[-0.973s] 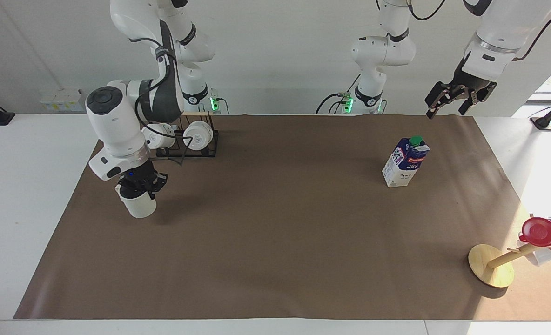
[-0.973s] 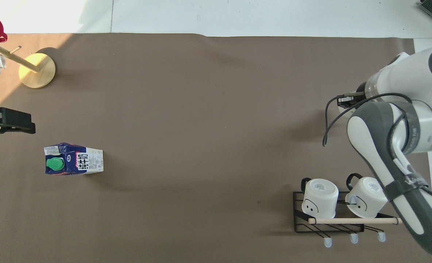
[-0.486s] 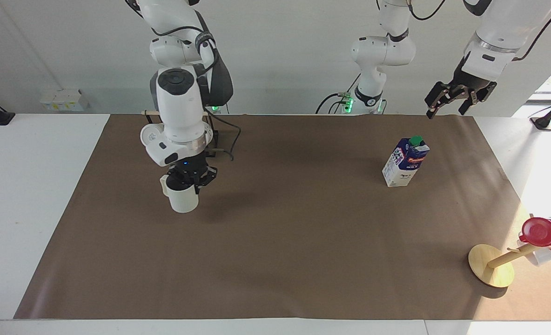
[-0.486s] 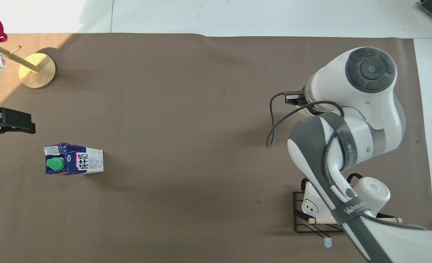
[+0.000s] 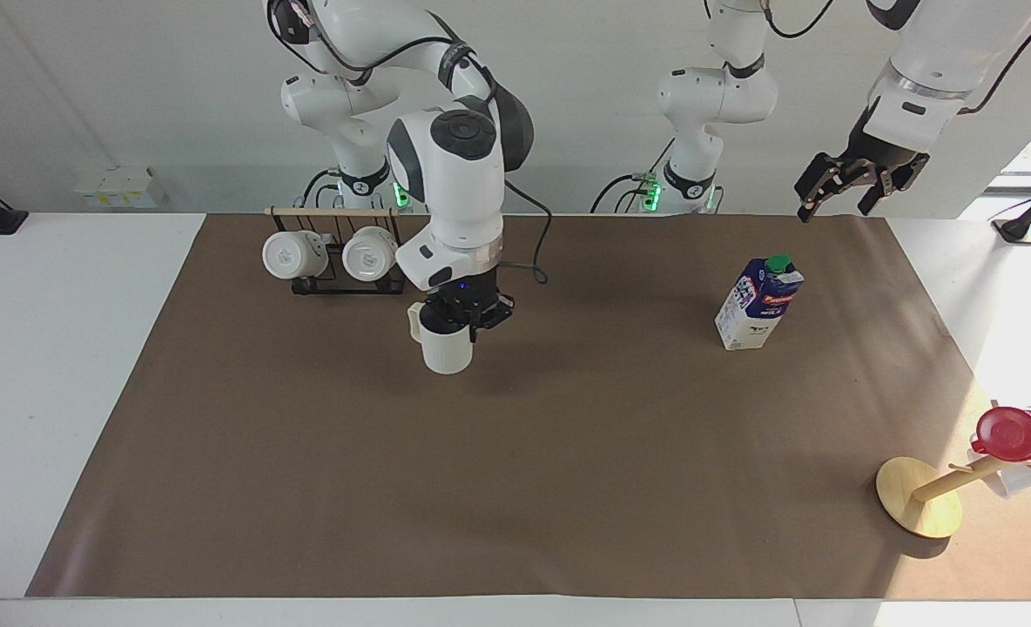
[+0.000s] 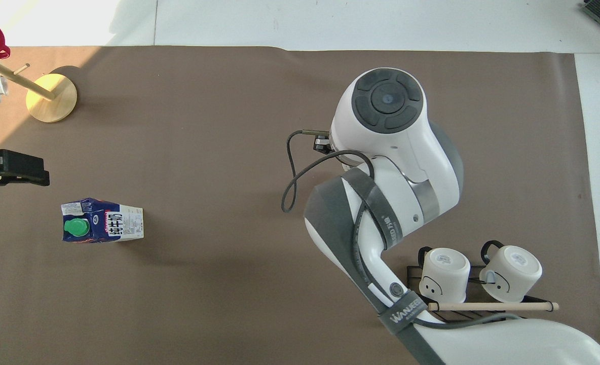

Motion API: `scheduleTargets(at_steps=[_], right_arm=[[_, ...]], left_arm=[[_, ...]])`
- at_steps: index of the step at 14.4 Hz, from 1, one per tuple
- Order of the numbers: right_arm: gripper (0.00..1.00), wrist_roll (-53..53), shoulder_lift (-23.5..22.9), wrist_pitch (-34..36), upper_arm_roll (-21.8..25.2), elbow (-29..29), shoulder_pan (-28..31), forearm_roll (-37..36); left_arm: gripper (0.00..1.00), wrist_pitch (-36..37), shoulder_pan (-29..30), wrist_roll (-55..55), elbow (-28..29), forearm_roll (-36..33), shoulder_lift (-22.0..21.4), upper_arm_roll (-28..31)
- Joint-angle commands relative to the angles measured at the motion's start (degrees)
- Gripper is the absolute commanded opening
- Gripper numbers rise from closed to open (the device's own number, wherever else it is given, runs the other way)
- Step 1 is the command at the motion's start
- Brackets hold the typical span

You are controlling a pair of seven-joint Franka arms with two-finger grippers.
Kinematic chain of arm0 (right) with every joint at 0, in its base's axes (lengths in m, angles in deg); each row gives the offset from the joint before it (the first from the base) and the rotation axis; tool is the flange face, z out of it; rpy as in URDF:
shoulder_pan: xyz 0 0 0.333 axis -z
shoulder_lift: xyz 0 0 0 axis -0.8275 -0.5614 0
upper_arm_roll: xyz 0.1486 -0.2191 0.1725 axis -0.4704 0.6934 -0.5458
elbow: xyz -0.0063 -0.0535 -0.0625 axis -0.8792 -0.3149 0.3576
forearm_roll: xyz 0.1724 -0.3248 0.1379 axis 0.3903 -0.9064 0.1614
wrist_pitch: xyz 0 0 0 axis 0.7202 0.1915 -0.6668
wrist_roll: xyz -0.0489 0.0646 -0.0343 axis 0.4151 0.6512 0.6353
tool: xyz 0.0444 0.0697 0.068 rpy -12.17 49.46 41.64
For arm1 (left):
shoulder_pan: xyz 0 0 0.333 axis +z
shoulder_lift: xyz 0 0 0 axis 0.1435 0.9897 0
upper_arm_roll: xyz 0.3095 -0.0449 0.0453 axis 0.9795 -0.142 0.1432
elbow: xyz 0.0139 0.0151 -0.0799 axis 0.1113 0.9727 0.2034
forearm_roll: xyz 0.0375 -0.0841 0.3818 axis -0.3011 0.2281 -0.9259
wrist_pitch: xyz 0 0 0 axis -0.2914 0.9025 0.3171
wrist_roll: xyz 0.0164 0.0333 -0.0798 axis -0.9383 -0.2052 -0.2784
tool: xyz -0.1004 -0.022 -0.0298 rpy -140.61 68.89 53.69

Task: Place cup and milk on table
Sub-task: 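Lift the dark mug with the right gripper toward the table center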

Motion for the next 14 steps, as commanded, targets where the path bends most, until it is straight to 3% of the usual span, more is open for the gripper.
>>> scheduleTargets(at_steps=[1,5,9,14], right_arm=[[0.0,6.68,-5.17,1.9,-0.17,6.41,-3.95,0.88],[0.0,15.83,-9.92,1.19,-1.14,9.67,-9.67,0.97],[0.0,21.37,-15.11,0.84,-3.69,13.8,-11.7,0.97],[0.0,23.22,-17.57,-1.52,-6.06,14.16,-11.79,0.97]], left_arm=[[1.0,0.89,-0.06,0.19,1.77,0.65,-1.76,0.23],[1.0,0.98,-0.06,-0.08,4.32,0.65,-3.44,0.23],[1.0,0.8,-0.15,-0.08,5.55,0.65,-4.23,0.23],[1.0,0.54,0.12,-0.08,6.35,0.56,-4.58,0.32]])
